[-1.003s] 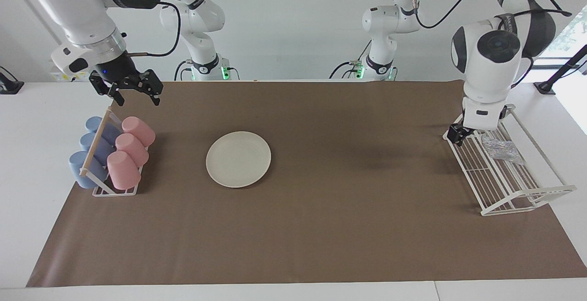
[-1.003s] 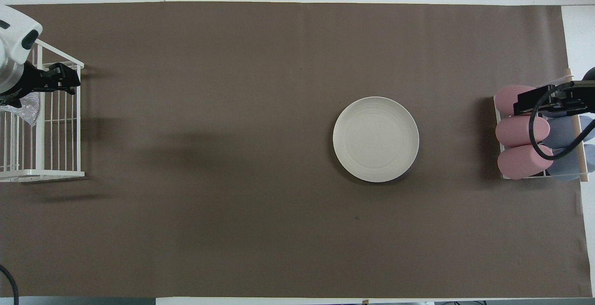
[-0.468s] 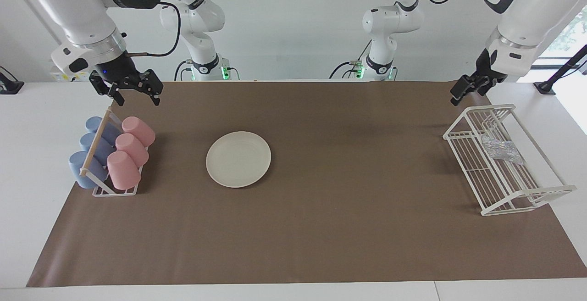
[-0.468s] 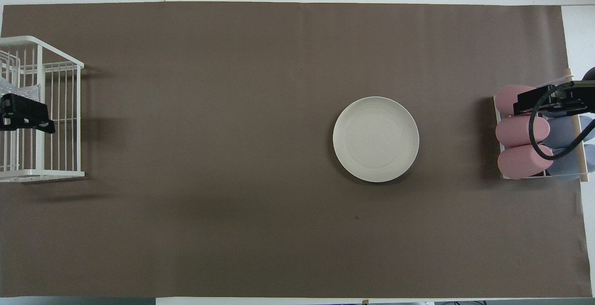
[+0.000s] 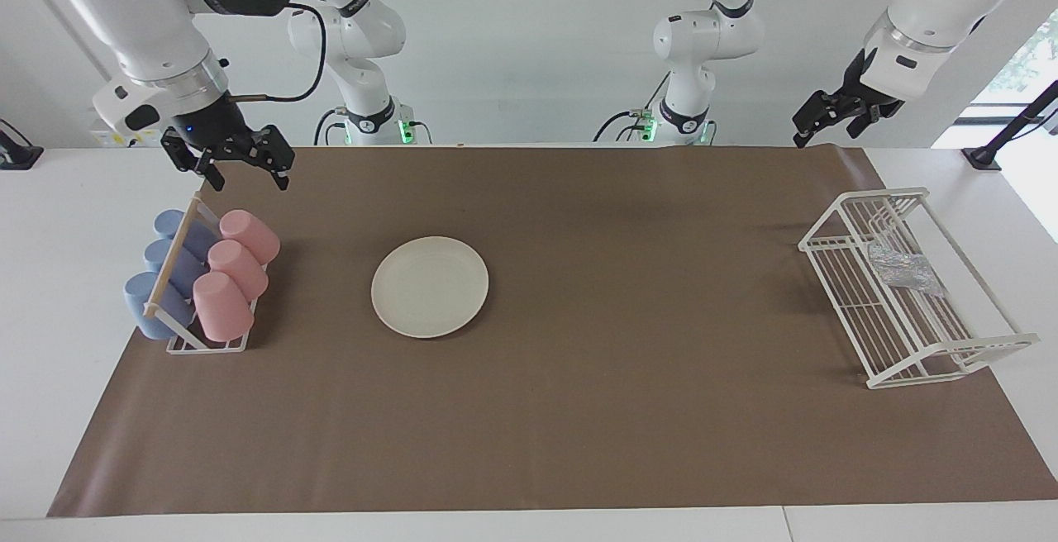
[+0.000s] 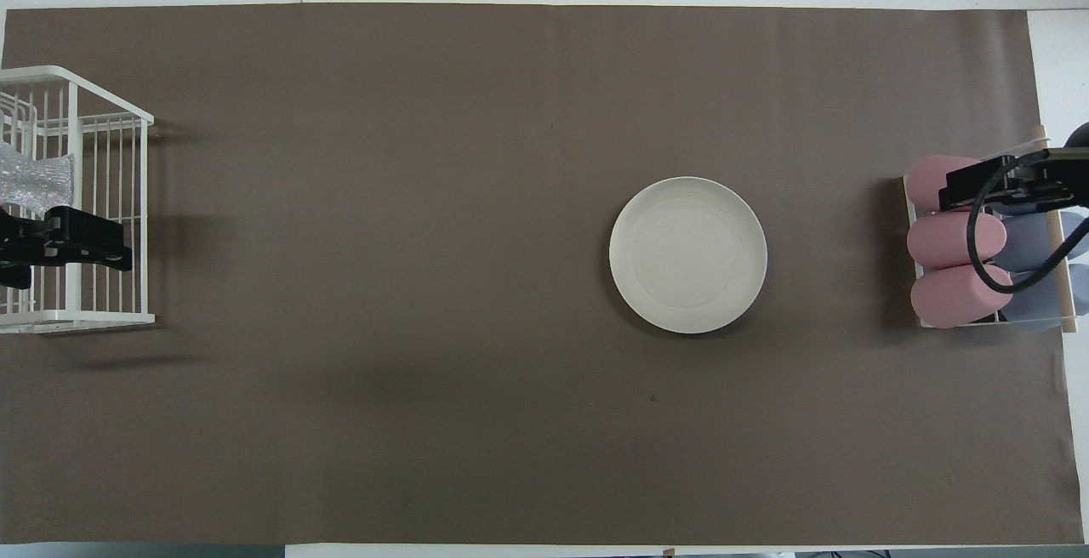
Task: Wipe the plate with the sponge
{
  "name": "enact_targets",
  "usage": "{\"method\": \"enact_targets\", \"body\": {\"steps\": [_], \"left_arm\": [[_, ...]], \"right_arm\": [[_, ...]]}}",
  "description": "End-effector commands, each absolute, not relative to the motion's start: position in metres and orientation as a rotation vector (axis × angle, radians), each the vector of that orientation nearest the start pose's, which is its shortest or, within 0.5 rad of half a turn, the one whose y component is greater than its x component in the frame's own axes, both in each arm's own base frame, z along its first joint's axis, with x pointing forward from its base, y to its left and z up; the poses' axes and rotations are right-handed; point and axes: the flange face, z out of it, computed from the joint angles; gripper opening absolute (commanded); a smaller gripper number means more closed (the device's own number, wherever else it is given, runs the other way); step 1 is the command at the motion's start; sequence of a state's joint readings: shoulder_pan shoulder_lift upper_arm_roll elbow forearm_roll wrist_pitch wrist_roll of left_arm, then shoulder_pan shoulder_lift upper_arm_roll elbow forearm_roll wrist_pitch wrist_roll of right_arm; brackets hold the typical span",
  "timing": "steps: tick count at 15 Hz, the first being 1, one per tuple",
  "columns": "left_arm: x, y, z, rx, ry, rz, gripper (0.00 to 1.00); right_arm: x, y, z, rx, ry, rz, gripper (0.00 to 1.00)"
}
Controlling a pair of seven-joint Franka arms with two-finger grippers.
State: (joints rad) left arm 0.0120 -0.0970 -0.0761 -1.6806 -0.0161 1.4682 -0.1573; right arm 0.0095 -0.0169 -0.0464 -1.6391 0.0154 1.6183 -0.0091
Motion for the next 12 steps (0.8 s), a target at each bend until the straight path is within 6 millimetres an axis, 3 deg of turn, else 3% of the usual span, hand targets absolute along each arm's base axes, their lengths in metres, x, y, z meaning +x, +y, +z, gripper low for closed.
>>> {"method": "enact_targets", "body": {"steps": [1, 6, 12], "left_arm": [[0.519, -0.038, 0.634, -3.146, -0.144, 0.16, 1.0], [0.531, -0.033, 0.619, -3.152, -0.161, 0.125, 1.0], [0.533, -0.032, 0.62, -3.154, -0.164, 0.101, 1.0]], "right_arm": [[0.552, -0.018, 0.605, -3.119, 0.071, 0.011, 1.0], [0.551, -0.018, 0.605, -3.118, 0.071, 0.016, 1.0], [0.551, -0.019, 0.605, -3.118, 0.071, 0.016, 1.0]]}}
